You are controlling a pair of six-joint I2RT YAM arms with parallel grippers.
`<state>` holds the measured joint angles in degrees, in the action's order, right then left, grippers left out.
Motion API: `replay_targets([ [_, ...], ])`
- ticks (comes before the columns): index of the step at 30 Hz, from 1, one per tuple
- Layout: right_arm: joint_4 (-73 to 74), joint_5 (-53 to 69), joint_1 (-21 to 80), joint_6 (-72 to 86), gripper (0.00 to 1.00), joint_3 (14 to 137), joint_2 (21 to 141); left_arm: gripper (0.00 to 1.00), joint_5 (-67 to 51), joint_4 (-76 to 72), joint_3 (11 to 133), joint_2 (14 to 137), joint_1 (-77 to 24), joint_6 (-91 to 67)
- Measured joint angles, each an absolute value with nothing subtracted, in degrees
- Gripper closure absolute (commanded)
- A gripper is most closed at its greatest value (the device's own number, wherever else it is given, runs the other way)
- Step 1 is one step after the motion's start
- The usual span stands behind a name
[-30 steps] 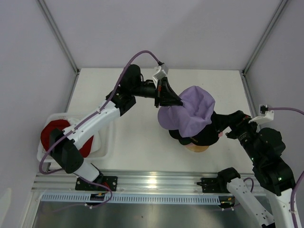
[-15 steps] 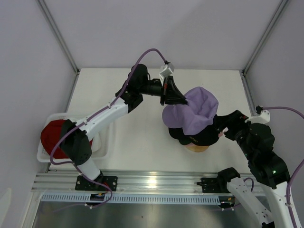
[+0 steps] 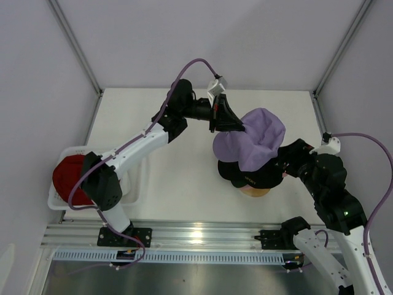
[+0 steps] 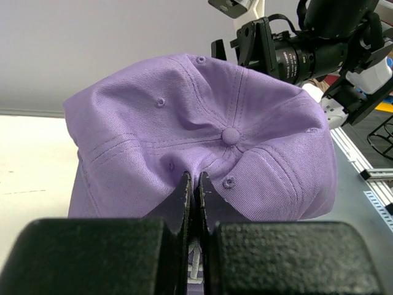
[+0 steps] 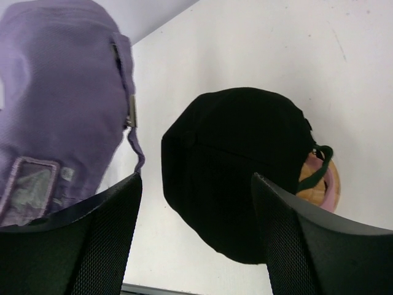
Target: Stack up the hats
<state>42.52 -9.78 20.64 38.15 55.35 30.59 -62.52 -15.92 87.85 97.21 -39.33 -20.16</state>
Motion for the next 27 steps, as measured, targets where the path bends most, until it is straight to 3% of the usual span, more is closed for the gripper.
replay_targets([
  [27, 34.0, -5.3, 20.6, 40.6, 0.23, 52.0, 26.4, 0.99, -63.6, -15.2, 89.1, 99.7, -39.3, -19.5],
])
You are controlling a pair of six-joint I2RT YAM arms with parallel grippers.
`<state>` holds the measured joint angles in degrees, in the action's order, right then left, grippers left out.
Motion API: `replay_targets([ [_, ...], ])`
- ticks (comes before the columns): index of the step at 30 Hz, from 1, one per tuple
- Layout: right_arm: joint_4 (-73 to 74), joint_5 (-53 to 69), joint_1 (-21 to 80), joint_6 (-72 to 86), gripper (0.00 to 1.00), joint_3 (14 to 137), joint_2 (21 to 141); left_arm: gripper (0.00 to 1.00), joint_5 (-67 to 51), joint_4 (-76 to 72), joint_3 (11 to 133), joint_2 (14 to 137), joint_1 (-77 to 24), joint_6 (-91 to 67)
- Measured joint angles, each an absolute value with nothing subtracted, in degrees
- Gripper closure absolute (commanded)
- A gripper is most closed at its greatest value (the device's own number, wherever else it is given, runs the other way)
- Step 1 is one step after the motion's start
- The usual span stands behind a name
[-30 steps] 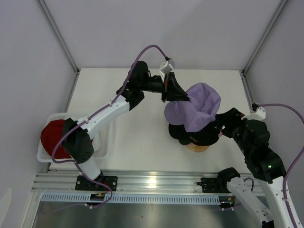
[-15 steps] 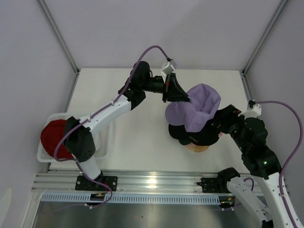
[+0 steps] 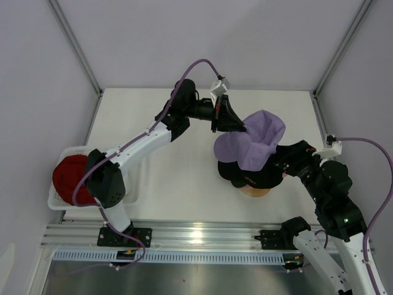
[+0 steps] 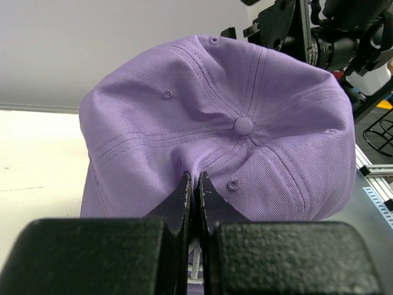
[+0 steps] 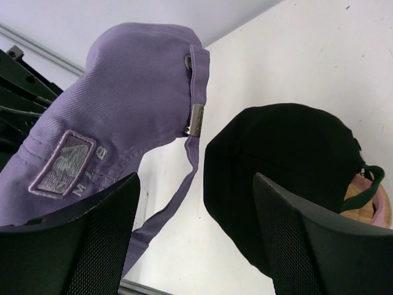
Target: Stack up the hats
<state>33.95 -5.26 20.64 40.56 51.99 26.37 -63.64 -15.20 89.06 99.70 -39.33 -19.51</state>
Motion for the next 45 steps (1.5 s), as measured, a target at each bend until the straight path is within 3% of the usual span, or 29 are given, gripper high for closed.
replay_targets([
  [2, 32.9, -4.2, 20.6, 40.8, 0.25, 51.0, 26.9, 0.99, -63.7, -15.5, 89.1, 99.8, -39.3, -19.6],
  [5, 31.4, -2.8, 20.6, 41.0, 0.49, 49.5, 28.8, 0.99, -63.8, -16.4, 89.1, 100.0, -39.3, -20.2],
  [6, 31.3, -2.4, 20.6, 41.2, 0.64, 49.3, 30.0, 0.99, -63.8, -16.6, 89.1, 100.0, -39.3, -20.5],
  [8, 31.2, -2.1, 20.6, 41.5, 0.78, 49.0, 32.1, 0.99, -63.9, -16.9, 89.1, 100.0, -39.3, -20.7],
  [9, 31.4, -2.0, 20.6, 41.4, 0.91, 49.0, 33.0, 0.99, -63.9, -17.1, 89.1, 100.0, -39.3, -20.8],
  [11, 31.7, -2.4, 20.6, 41.2, 0.99, 49.0, 34.1, 0.99, -63.9, -17.2, 89.1, 100.0, -39.4, -20.9],
  [24, 48.1, -14.8, 20.6, 38.8, 1.00, 60.1, 32.1, 0.99, -57.8, -0.4, 93.9, 100.6, -39.4, -5.7],
  [44, 59.5, -20.1, 20.7, 44.0, 1.00, 54.7, 33.6, 0.99, -52.9, 5.2, 92.0, 109.7, -40.6, 3.1],
  [45, 59.7, -20.1, 20.7, 44.2, 1.00, 54.7, 34.2, 0.94, -52.8, 5.0, 91.5, 109.7, -40.6, 3.1],
])
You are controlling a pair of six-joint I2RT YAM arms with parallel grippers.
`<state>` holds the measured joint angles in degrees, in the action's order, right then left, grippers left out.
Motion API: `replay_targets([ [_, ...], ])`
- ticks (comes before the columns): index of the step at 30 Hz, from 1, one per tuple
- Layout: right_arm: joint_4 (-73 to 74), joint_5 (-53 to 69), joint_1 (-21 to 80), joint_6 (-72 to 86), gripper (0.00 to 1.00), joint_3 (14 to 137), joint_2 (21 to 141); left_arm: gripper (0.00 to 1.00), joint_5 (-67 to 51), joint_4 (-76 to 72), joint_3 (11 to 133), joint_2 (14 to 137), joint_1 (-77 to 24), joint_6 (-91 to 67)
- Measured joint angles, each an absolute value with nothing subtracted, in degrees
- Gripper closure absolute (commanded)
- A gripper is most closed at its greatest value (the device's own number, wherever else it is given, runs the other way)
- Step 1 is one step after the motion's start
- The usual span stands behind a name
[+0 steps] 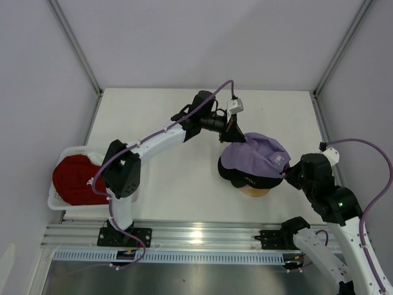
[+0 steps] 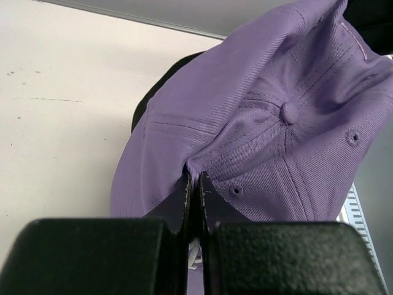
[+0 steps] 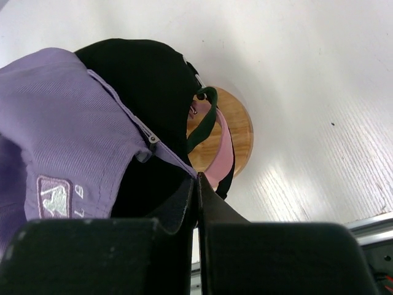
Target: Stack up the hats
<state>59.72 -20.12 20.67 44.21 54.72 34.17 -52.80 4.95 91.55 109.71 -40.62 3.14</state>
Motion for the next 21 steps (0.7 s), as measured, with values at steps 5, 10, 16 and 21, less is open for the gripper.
replay_targets([
  [5, 59.8, -20.1, 20.7, 45.3, 1.00, 53.3, 35.2, 0.26, -51.4, 4.1, 88.3, 108.0, -40.6, 3.9],
  [10, 59.6, -19.9, 20.7, 45.5, 0.99, 51.6, 34.8, 0.01, -47.8, 4.1, 79.9, 101.0, -40.4, 3.0],
  [16, 59.7, -19.9, 20.7, 45.5, 0.98, 51.3, 37.5, 0.00, -36.9, 2.8, 74.1, 92.2, -39.7, -7.3],
  [21, 59.7, -20.4, 20.7, 45.9, 0.97, 51.3, 39.0, 0.01, -31.8, -6.3, 67.7, 91.0, -35.1, -22.4],
])
